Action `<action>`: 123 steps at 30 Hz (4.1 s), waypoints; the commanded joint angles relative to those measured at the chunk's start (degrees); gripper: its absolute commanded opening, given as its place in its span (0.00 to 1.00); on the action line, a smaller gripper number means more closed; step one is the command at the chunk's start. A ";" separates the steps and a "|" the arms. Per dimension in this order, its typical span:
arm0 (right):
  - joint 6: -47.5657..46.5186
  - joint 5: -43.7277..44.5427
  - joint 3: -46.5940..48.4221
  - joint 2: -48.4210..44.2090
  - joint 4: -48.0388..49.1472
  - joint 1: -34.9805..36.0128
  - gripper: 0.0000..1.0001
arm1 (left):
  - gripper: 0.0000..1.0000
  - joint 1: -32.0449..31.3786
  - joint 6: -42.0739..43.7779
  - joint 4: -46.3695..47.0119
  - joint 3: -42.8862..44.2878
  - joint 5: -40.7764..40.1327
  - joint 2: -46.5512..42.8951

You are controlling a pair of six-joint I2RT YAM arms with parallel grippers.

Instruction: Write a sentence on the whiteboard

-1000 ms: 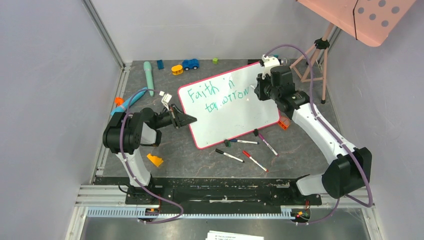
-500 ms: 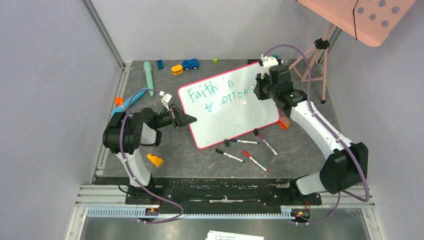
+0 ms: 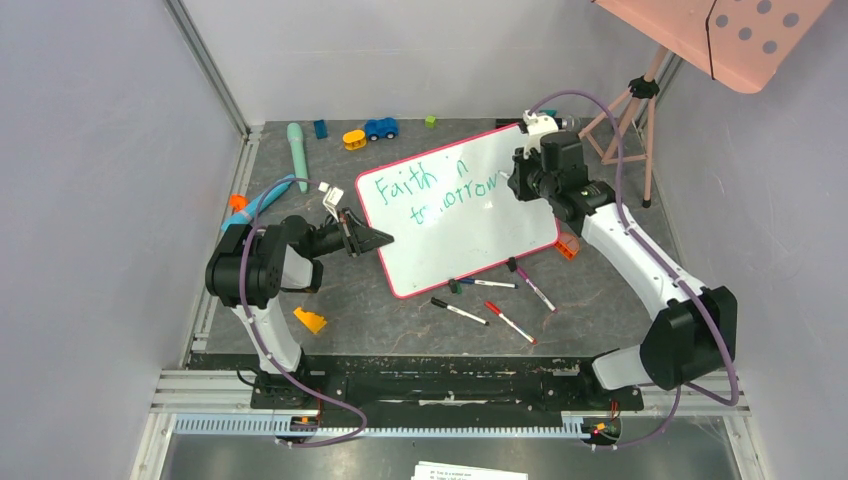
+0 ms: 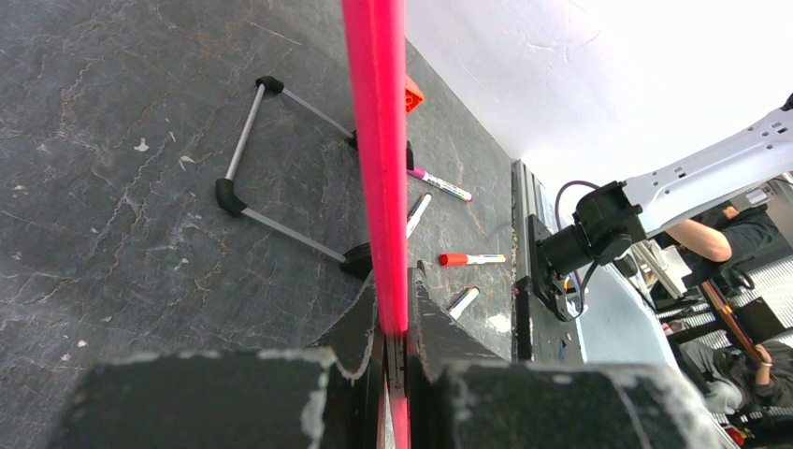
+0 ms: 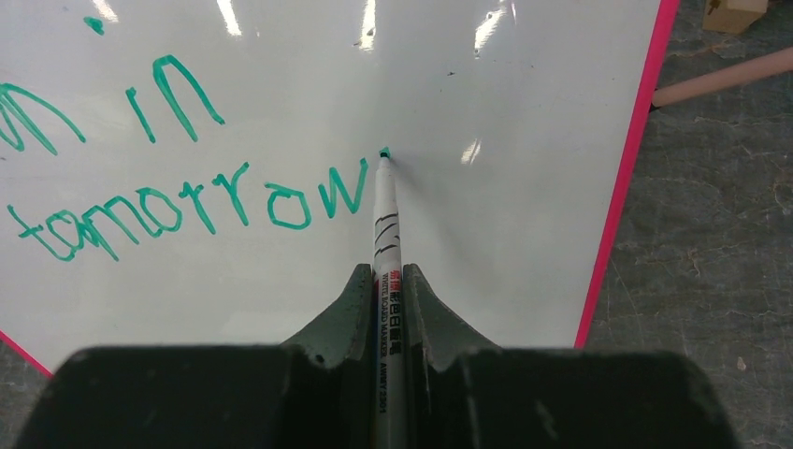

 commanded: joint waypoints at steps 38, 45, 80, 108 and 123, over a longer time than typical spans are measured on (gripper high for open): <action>-1.18 -0.58 1.04 -2.34 -0.84 -2.98 0.00 | 0.02 -1.18 6.98 3.60 -0.08 6.44 1.23; -0.98 -0.43 0.95 -1.79 -0.01 -3.07 0.00 | 0.02 -1.13 6.97 3.58 -0.07 6.31 1.23; 0.27 -5.35 -7.33 -4.57 3.78 -3.07 0.00 | 0.02 -1.15 6.99 3.58 -0.15 6.31 1.06; 0.30 -2.70 -9.32 -5.86 0.84 -3.34 0.00 | 0.02 -1.14 6.82 3.58 -0.13 6.40 1.08; 1.63 -7.22 -10.83 -6.49 3.02 -3.33 0.00 | 0.04 -1.15 6.68 3.58 -0.08 6.49 0.81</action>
